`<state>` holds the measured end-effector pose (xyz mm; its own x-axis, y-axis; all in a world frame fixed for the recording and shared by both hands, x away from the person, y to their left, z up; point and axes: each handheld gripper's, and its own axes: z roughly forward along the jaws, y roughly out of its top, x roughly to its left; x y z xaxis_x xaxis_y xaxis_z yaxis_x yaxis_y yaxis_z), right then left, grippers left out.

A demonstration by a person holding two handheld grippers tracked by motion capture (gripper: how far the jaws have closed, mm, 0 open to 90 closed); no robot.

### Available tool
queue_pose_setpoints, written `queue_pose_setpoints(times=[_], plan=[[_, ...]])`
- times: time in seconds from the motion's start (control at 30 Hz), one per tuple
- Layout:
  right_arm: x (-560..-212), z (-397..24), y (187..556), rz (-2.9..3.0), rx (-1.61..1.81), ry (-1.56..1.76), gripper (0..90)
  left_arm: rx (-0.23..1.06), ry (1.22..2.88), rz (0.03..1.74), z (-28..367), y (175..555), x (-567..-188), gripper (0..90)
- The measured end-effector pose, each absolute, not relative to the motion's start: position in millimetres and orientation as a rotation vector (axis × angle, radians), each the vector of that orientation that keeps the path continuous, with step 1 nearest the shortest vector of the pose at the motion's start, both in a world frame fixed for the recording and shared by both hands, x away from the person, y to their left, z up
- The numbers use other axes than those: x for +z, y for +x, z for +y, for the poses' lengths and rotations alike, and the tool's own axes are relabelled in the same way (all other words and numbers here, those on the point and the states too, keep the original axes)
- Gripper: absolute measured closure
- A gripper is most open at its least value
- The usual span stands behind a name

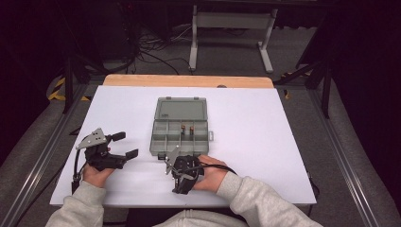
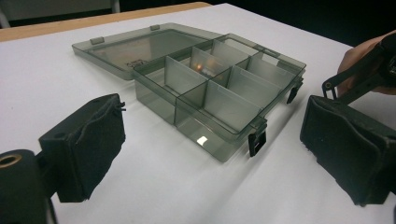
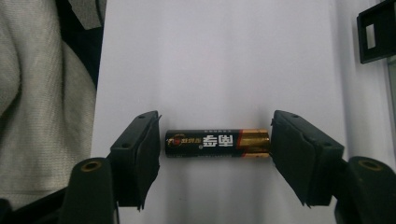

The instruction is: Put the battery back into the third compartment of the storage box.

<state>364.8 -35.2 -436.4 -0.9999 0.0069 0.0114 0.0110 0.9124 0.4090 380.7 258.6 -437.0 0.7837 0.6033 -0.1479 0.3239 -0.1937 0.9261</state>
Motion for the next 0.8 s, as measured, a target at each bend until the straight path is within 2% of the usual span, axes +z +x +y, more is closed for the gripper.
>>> queue_pose_setpoints(times=[0.2,0.57,0.8], plan=[[-436.2,-34.3,363.2,-3.079,-0.662,0.003,40.4,0.293,1.803,0.715,258.8,380.6,-436.6,7.1],[-431.1,-34.0,362.4,-3.098,-0.683,-0.008,41.2,0.297,1.799,0.717,258.8,380.8,-436.9,7.1],[-415.0,-37.6,369.3,-3.081,-0.726,-0.012,41.2,0.292,1.803,0.717,259.0,380.9,-436.8,7.1]])
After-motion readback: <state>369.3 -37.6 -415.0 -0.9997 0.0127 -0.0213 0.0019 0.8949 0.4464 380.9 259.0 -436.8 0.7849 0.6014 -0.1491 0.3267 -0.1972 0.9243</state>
